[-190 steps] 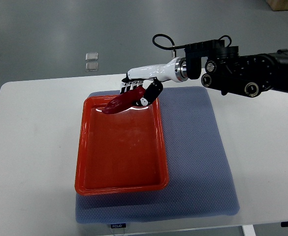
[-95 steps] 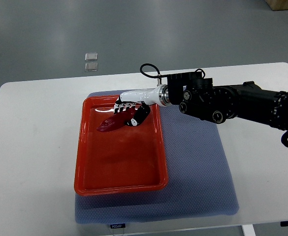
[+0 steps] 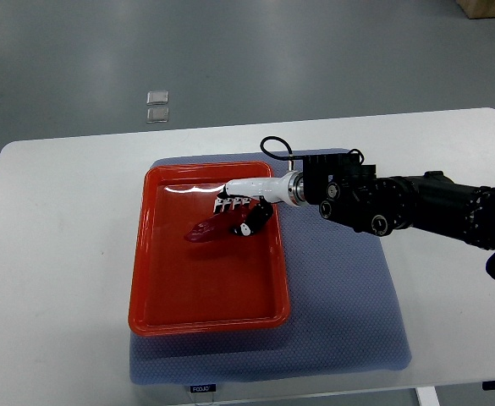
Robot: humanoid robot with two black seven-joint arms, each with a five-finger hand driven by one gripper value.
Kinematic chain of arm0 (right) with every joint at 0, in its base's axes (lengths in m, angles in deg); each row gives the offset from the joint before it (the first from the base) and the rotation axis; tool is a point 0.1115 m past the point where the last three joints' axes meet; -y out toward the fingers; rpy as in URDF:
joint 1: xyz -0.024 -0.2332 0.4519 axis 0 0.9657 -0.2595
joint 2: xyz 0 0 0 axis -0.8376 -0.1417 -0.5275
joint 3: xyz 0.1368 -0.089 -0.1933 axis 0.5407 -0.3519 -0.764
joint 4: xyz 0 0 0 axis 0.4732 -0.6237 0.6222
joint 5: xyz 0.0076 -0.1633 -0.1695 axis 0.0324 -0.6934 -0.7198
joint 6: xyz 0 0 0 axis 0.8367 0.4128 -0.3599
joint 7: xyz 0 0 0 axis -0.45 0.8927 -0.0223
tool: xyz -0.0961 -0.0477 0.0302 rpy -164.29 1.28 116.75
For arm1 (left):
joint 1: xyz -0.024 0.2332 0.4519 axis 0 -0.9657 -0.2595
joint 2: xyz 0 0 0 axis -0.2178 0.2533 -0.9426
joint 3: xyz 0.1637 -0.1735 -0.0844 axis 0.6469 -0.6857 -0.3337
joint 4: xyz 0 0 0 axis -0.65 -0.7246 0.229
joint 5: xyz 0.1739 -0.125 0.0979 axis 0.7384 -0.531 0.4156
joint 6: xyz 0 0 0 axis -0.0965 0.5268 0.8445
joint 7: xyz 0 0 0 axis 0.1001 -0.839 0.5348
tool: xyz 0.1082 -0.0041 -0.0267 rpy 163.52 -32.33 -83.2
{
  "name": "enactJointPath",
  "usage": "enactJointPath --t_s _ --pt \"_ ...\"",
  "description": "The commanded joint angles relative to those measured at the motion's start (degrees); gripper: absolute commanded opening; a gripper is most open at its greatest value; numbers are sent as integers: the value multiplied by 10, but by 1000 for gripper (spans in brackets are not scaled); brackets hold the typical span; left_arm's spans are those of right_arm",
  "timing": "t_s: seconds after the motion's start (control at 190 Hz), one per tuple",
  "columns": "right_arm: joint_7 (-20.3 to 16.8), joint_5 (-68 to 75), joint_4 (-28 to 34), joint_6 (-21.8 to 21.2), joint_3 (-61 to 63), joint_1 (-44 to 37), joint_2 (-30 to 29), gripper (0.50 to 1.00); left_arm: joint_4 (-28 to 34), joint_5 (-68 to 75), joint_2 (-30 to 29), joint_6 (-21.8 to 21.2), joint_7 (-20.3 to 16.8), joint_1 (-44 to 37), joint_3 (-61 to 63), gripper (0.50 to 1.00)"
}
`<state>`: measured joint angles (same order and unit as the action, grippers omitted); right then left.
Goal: Place red pepper on red tray
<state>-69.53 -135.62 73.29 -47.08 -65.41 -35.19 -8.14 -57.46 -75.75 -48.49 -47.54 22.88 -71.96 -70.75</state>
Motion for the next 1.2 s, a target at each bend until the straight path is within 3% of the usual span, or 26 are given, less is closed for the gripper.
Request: enactJointPath --t_s 0.0,0.068,0.105,0.242,0.452,0.662,0.762,0.93,1.193 --pt "0 1 -1 -1 0 1 0 535 0 0 0 0 0 0 0 1000" --pt "0 4 -1 -4 2 0 0 631 0 0 0 0 0 0 0 1000" --pt "0 6 -1 -6 5 -1 0 741 1 0 0 0 0 0 0 1000" --pt "0 8 0 -7 10 -4 0 856 1 0 0 0 0 0 0 1000" --pt "0 21 4 -16 39 -14 0 864 1 0 0 0 0 0 0 1000" --pt "0 64 7 -35 178 -21 1 866 2 0 0 0 0 0 0 1000" --pt "0 100 11 -34 256 -9 40 866 3 0 0 0 0 0 0 1000" --pt "0 196 11 -34 434 95 91 868 3 0 0 0 0 0 0 1000" --pt "0 385 11 -58 658 264 83 893 1 0 0 0 0 0 0 1000"
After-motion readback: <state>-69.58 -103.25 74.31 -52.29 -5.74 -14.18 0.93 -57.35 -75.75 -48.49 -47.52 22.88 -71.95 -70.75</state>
